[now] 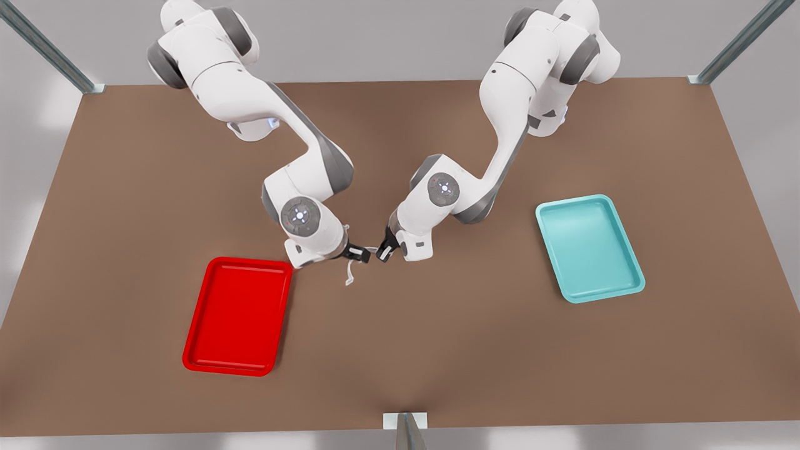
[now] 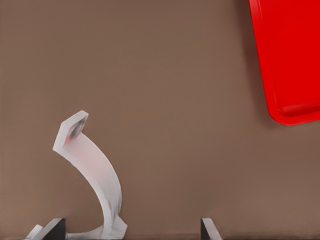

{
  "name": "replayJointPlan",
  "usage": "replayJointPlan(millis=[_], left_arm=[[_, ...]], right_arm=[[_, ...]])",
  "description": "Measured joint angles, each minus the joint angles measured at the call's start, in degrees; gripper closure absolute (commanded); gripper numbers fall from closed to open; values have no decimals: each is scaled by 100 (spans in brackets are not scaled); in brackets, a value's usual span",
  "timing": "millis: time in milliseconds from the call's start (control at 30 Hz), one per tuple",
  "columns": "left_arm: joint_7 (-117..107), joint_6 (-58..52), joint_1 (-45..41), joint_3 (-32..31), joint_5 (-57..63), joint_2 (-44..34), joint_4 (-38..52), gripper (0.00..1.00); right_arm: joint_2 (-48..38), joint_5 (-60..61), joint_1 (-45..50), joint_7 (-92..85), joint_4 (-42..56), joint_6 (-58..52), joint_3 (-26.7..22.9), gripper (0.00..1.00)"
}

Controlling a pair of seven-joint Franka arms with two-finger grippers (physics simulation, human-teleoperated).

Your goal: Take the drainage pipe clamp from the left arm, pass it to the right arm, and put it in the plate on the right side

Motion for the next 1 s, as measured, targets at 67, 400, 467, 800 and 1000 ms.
replayJointPlan(millis=[67, 400, 467, 800, 1000], left_arm=[[-58, 1, 1, -6, -1, 9, 0, 79], [-270, -21, -8, -43, -10, -61, 0, 79], [-299, -27, -4, -44, -10, -66, 0, 74], [-412, -15, -75, -25, 104, -250, 5, 0], [-411, -463, 239, -8, 152, -562, 3, 0]], right_arm=[[35, 8, 7, 174, -18, 26, 16, 0], [223, -18, 10, 795, -36, 173, 22, 79], [224, -14, 7, 879, -36, 219, 23, 79], [225, -18, -27, 1197, -25, 332, 22, 79], [182, -99, -252, 1288, -228, 312, 24, 79]])
